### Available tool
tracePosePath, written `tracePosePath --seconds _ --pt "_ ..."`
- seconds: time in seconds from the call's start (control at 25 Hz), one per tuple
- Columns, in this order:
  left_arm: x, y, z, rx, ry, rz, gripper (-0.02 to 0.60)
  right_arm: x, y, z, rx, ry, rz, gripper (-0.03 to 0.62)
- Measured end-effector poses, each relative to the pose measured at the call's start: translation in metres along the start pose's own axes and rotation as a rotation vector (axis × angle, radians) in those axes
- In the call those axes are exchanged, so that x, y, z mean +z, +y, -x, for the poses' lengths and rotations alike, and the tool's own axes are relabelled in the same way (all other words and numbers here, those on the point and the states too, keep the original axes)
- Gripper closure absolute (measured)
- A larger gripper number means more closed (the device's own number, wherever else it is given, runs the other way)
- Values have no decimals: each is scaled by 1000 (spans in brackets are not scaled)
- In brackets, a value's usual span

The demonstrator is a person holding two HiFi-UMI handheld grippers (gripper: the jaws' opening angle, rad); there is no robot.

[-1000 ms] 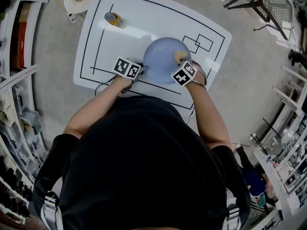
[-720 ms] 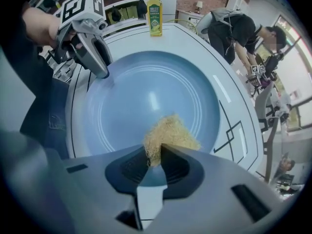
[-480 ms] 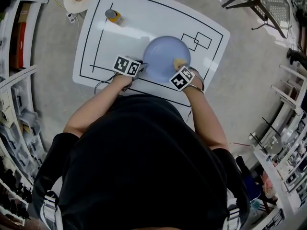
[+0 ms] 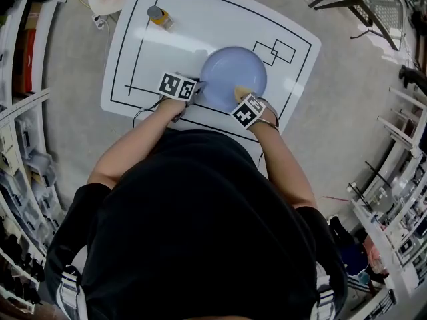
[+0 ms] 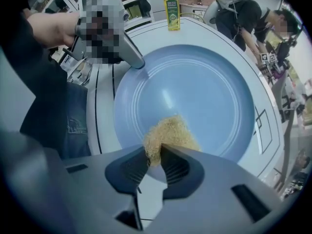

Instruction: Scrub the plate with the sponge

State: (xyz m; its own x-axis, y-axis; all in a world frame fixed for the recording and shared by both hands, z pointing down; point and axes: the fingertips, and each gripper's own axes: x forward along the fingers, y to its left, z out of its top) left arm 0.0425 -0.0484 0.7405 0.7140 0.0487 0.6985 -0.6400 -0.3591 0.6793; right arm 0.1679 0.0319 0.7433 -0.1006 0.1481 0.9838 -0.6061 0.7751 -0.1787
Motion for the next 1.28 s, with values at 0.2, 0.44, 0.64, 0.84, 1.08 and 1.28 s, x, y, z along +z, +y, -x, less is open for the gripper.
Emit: tracePosePath --seconds 0.2,0.44,0.64,0.84,1.08,1.28 --pt "2 1 1 4 -20 7 508 13 20 -3 44 -29 5 525" --pt "4 0 2 13 -30 16 514 33 40 -6 83 -81 33 525" --pt "5 0 1 2 -32 29 518 57 52 -8 121 -139 34 525" --pt "8 1 0 0 -27 31 523 78 54 -9 121 -177 63 525" --pt "6 1 0 -16 -26 50 523 102 50 -7 122 -209 91 526" --pt "8 4 1 -22 -35 73 525 112 44 -8 114 -198 131 526"
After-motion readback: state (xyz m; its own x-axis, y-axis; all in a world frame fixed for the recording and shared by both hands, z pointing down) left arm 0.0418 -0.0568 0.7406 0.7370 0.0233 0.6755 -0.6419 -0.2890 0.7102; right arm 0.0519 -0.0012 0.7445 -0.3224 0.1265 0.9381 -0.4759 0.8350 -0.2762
